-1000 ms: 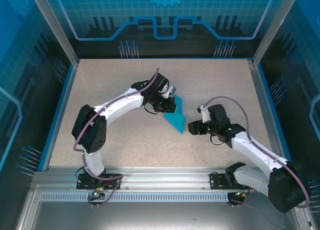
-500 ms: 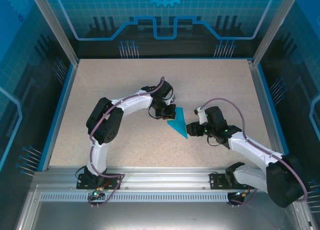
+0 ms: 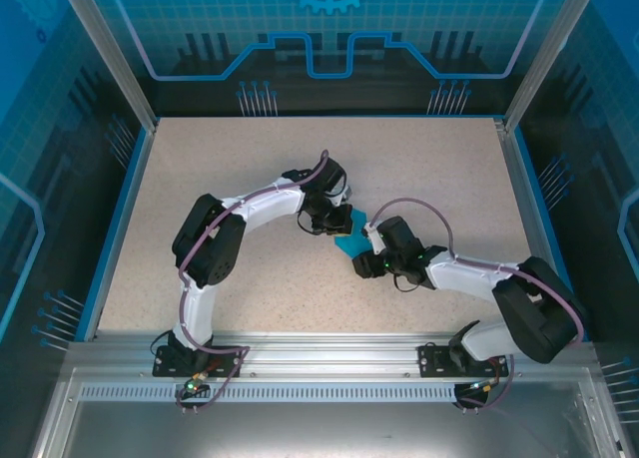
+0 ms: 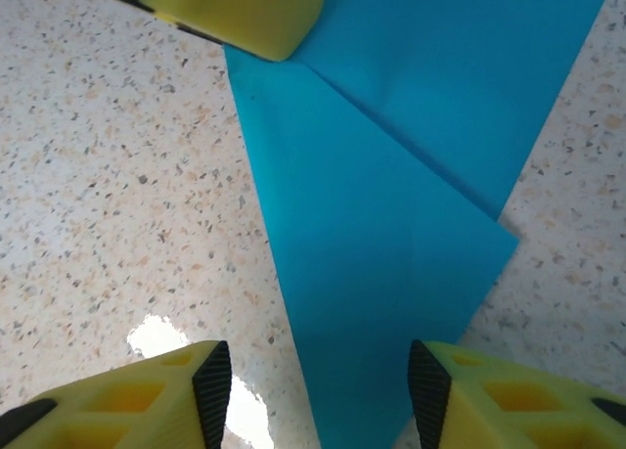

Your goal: Fold a paper plane with a square sheet of paper (fold left side to right side)

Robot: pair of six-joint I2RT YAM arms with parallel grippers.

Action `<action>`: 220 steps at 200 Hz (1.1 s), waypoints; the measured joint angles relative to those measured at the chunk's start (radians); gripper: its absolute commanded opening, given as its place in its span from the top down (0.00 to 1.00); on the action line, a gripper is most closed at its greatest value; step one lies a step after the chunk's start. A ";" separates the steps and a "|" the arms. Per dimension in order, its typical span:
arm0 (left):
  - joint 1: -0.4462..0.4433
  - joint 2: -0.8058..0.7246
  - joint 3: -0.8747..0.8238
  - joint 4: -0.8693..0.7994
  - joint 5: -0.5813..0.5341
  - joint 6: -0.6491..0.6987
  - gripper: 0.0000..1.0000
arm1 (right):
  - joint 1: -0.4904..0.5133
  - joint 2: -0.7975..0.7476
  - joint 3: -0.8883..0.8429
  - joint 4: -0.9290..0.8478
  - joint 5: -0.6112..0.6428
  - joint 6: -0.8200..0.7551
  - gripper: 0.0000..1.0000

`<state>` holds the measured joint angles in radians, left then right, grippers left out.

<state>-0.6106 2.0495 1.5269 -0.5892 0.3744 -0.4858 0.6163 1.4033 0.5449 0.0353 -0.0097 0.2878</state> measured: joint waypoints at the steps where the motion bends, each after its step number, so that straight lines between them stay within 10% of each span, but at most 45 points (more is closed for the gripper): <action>1: 0.000 0.000 0.000 0.000 0.000 -0.001 0.97 | 0.000 0.001 0.001 0.000 0.000 0.000 0.48; 160: 0.003 0.000 0.022 -0.005 0.000 -0.013 0.93 | 0.002 0.092 0.026 0.034 0.055 0.000 0.70; 220: 0.008 0.000 0.022 -0.005 0.000 -0.012 0.77 | 0.003 0.114 0.033 0.039 0.056 0.000 0.77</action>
<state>-0.6025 2.0499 1.5486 -0.5945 0.3744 -0.4976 0.6193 1.5173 0.5777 0.0738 0.0460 0.2882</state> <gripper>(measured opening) 0.199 0.243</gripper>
